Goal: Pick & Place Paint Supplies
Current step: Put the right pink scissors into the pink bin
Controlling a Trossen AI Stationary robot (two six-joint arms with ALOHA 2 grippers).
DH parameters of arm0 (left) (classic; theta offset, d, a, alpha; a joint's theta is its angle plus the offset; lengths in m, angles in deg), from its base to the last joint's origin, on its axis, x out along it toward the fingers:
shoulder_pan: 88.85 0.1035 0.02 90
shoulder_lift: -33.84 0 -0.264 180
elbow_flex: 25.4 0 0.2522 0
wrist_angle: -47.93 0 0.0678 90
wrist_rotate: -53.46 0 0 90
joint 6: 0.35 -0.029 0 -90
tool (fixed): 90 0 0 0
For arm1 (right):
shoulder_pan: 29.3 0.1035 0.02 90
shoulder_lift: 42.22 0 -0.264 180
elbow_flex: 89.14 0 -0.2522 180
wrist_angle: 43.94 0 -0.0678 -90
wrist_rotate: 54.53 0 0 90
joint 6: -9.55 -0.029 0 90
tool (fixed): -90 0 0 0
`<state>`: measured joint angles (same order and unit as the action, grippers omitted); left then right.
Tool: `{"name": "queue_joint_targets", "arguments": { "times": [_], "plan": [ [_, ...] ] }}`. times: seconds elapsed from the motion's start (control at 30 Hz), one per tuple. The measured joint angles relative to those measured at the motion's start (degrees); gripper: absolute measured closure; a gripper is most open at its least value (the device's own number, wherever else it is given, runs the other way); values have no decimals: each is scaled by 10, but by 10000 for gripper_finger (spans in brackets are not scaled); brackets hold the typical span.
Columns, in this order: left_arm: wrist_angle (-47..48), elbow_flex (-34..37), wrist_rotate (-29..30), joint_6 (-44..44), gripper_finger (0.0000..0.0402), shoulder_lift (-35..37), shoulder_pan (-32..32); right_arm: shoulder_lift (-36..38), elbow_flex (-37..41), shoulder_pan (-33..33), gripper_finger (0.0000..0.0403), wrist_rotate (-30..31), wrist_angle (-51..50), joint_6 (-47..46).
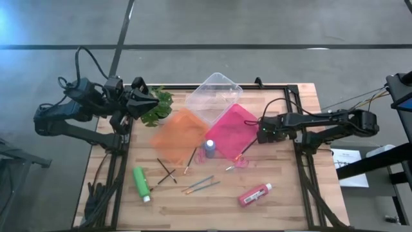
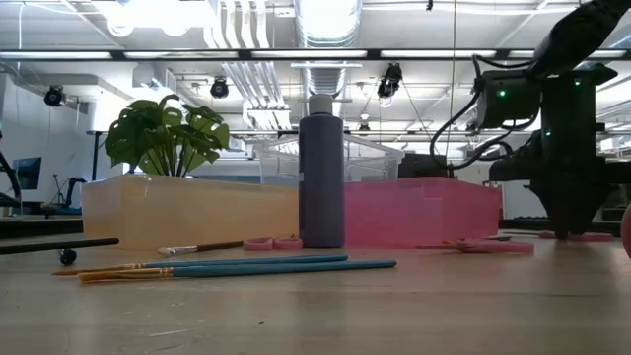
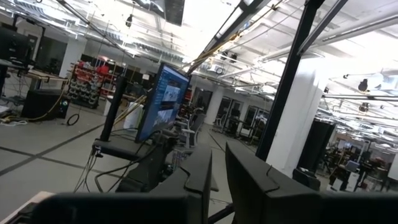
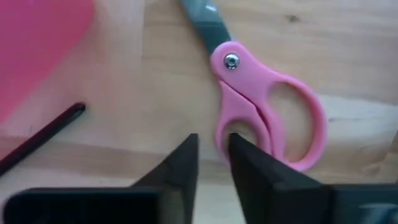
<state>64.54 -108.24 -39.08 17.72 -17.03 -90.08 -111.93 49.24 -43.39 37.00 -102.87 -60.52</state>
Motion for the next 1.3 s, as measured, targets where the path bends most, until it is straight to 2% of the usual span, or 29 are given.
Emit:
{"name": "queue_joint_targets", "arguments": {
  "times": [0.1, 0.13, 0.47, 0.8, 1.07, 1.2, 1.3],
  "plan": [
    [0, 0, -4, 0, 344, 0, 0, 0, 0, 25, 381, -2, 1, -21],
    [0, 0, -4, 0, 344, 0, 0, 0, 0, 34, 386, -2, 1, -31],
    [0, 0, -16, 0, 344, 0, 0, 16, -5, 151, 394, -17, 10, -166],
    [0, 0, -21, 0, 344, 0, 0, 40, -17, 282, 395, 57, 4, -331],
    [0, 0, -22, 0, 344, 0, 0, 39, -114, 348, 395, 138, -8, -379],
    [0, 0, -22, 0, 344, 0, 0, 29, -187, 356, 395, 201, -2, -352],
    [0, 0, -26, 0, 344, 0, 0, 12, -237, 329, 395, 227, -2, -300]
  ]
}}
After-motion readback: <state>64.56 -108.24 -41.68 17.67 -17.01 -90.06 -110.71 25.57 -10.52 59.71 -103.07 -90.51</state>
